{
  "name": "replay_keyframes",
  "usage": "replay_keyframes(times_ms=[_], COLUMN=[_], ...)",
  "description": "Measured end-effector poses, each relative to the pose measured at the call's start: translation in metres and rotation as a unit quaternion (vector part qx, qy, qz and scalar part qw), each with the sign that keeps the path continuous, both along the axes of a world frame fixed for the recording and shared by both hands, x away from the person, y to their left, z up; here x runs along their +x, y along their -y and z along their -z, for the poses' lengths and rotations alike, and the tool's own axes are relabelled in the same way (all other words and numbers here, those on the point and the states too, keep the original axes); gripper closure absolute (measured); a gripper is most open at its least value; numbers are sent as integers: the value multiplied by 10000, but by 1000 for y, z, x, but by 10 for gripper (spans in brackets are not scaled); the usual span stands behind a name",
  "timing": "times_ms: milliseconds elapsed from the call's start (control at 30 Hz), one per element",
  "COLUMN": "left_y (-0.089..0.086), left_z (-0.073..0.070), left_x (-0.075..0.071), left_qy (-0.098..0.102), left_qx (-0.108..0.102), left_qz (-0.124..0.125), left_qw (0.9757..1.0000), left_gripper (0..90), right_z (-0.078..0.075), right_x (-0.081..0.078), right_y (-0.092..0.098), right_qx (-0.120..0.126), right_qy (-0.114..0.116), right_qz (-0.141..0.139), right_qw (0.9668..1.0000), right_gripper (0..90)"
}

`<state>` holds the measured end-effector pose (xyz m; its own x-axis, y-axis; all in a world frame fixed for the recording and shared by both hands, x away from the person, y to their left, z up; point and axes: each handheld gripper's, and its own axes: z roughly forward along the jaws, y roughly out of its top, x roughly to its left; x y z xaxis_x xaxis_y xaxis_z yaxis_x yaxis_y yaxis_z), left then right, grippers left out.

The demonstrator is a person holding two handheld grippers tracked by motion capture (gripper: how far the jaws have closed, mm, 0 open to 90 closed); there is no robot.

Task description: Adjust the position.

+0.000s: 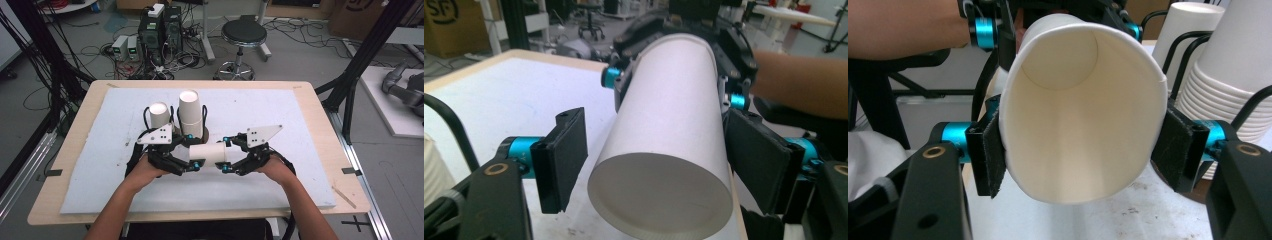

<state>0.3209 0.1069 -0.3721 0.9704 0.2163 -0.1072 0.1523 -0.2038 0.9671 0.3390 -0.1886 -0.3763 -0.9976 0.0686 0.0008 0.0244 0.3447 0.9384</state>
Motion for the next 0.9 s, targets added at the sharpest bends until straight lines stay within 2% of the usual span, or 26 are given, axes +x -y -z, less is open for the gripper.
replay_keyframes(times_ms=[67,167,267,333,400,467,533,600,667,700,767,900], left_y=[2,3,2,2,2,1,-1,0,1,1,2,5], left_z=[3,5,5,5,5,5,5,6,9,10,12,14], left_x=[1,2,3,3,3,4,4,3,3,3,3,3], left_qy=[-60,-74,-81,-170,-121,-139,-107,-46,-43,-82,-149,-199], left_qx=[19,36,36,-54,-126,-320,-447,-468,-458,-486,-476,-299], left_qz=[23,103,191,213,179,159,162,192,234,239,241,71], left_qw=[10000,9999,9998,9996,9997,9993,9988,9987,9987,9985,9985,9993], left_gripper=[263,315,333,338,347,351,355,355,365,365,364,318], right_z=[0,1,1,1,1,1,0,0,-1,-2,-3,-4], right_x=[0,1,1,2,3,4,5,5,4,3,3,3], right_y=[-1,0,0,0,-1,-2,-2,-2,-1,-1,1,2], right_qx=[-55,-152,-148,-118,-28,153,287,445,465,448,447,341], right_qy=[2,-58,-90,-145,-374,-640,-691,-722,-635,-532,-511,-411], right_qz=[-11,13,-7,-11,132,339,355,350,203,175,139,75], right_qw=[10000,9999,9998,9998,9992,9973,9966,9958,9967,9974,9976,9985], right_gripper=[337,343,345,308,238,187,187,190,261,274,298,330])
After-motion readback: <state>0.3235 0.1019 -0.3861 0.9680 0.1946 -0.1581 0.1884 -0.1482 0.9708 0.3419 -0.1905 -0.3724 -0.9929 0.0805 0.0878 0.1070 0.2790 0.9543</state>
